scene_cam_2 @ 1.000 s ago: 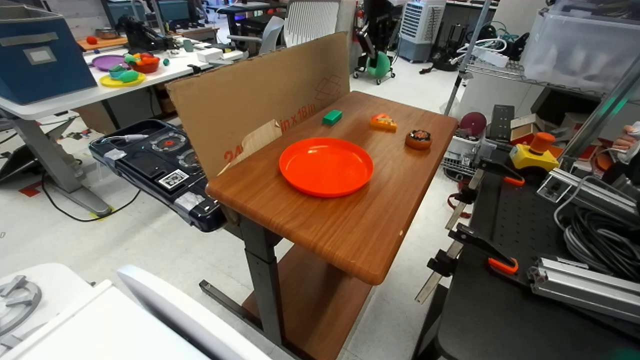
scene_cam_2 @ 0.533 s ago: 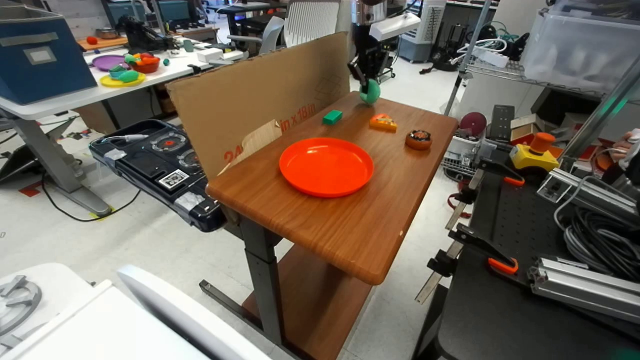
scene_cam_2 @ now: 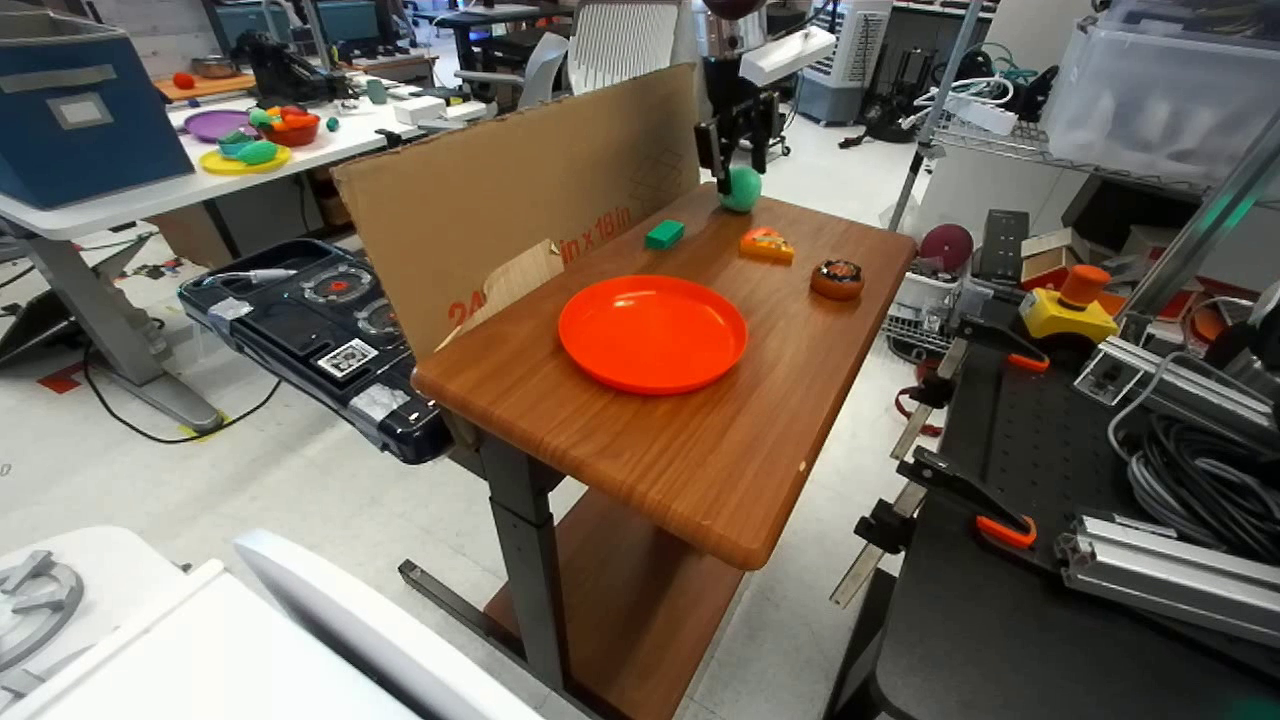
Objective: Move the green plush toy to the right
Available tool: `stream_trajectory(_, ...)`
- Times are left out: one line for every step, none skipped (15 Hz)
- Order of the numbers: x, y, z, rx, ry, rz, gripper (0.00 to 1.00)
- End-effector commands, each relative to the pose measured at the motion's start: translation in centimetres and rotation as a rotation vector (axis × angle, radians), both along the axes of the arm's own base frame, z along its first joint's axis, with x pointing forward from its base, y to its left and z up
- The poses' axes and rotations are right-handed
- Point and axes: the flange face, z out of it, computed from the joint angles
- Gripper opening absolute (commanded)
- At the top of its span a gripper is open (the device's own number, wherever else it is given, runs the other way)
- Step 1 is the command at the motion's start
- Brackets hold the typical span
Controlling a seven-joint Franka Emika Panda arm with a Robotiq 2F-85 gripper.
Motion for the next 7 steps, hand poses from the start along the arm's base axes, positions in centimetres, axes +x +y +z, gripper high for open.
stream_trajectory(-1.3, 1.3, 3.5, -0.034, 0.012, 0.020, 1.00)
stream_trajectory(-2.2, 2.2, 4.7, -0.023, 0.010, -0.036, 1.00)
stream_trajectory(-2.9, 2.7, 5.9, -0.010, 0.002, -0.094, 1.00)
stream_trajectory(-0.6, 1.3, 3.0, -0.016, -0.009, -0.031, 1.00)
stream_trajectory(-1.1, 1.9, 4.1, -0.016, -0.013, -0.052, 1.00)
stream_trajectory(-1.5, 2.4, 5.1, -0.016, -0.015, -0.064, 1.00)
stream_trajectory(-1.8, 2.6, 5.7, -0.015, -0.015, -0.069, 1.00)
